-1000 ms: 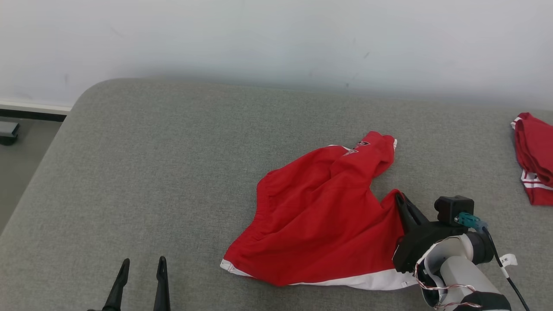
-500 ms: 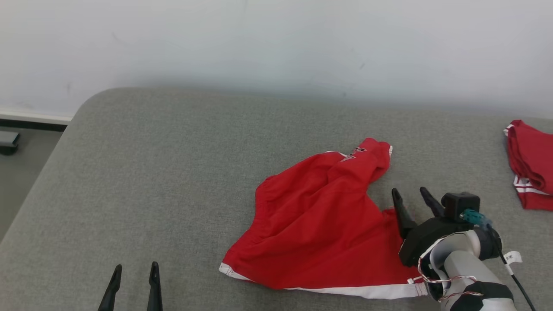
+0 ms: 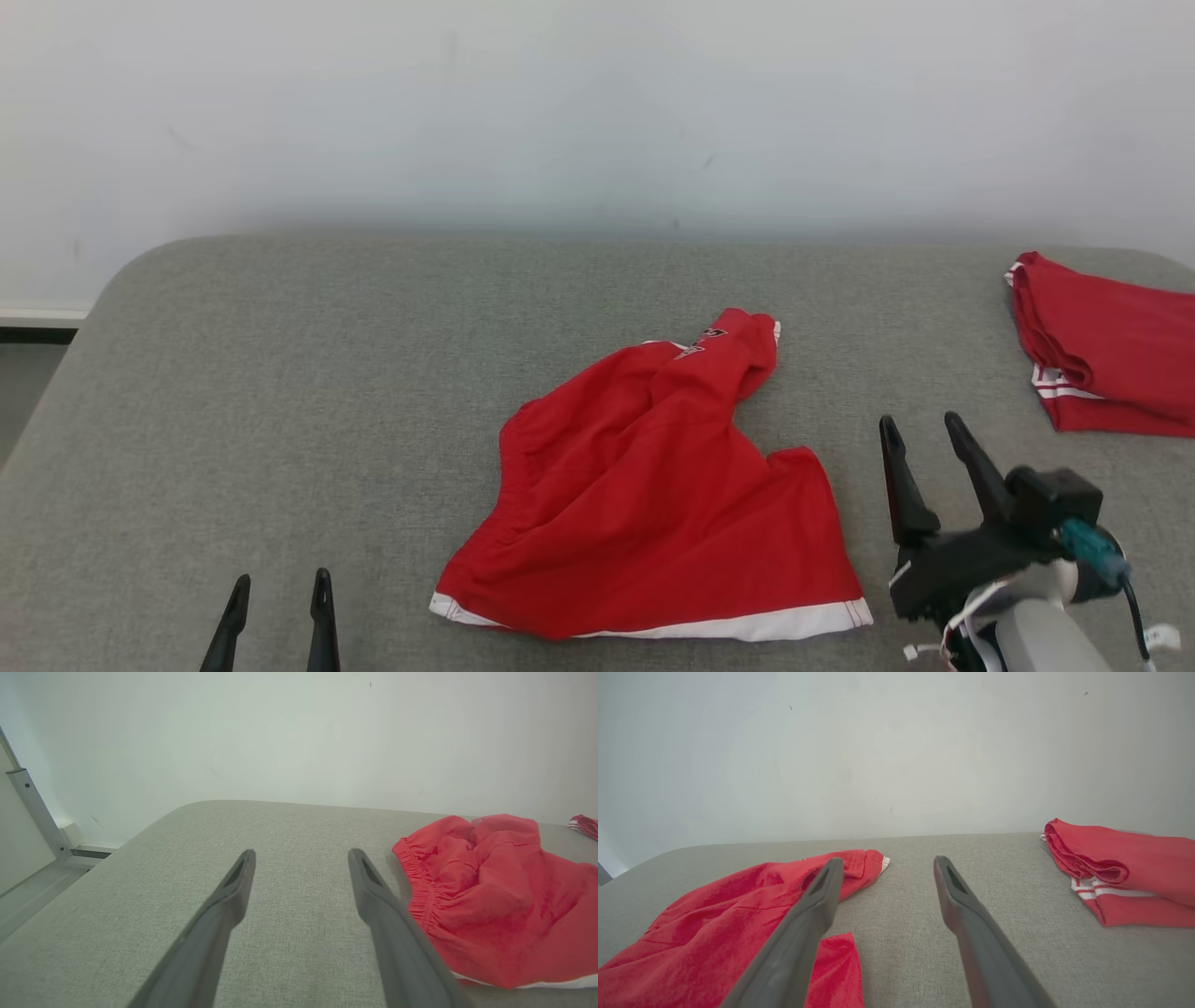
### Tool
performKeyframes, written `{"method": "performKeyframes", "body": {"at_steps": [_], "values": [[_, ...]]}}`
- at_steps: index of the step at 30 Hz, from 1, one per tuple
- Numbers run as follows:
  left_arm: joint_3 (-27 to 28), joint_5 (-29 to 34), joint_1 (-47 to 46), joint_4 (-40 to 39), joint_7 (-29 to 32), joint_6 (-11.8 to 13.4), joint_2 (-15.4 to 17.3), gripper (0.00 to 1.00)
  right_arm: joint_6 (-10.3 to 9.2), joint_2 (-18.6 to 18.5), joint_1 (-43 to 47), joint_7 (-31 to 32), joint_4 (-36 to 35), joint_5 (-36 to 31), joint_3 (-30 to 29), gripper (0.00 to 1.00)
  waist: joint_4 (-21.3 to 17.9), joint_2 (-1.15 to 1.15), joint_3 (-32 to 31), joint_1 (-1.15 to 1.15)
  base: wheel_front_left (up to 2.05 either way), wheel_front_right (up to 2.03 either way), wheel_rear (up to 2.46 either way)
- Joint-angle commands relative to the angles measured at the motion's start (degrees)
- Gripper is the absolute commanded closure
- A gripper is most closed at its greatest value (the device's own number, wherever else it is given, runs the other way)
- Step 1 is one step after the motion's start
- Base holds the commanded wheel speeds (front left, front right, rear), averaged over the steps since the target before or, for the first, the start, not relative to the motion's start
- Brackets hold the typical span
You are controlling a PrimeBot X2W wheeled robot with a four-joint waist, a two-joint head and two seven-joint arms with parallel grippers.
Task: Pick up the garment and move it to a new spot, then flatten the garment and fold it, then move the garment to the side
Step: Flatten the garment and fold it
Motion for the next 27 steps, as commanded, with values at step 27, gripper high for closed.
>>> {"method": "performKeyframes", "body": {"at_steps": [27], "values": [[1.3,3.1,2.7,-1.2,-0.2,-0.2,1.8,0.0,-0.16,7.9,25.8,-0.2,-22.7,-3.2,-5.9,0.0,-4.6,0.0,-1.3,0.0,0.0,0.0,0.0]]}}
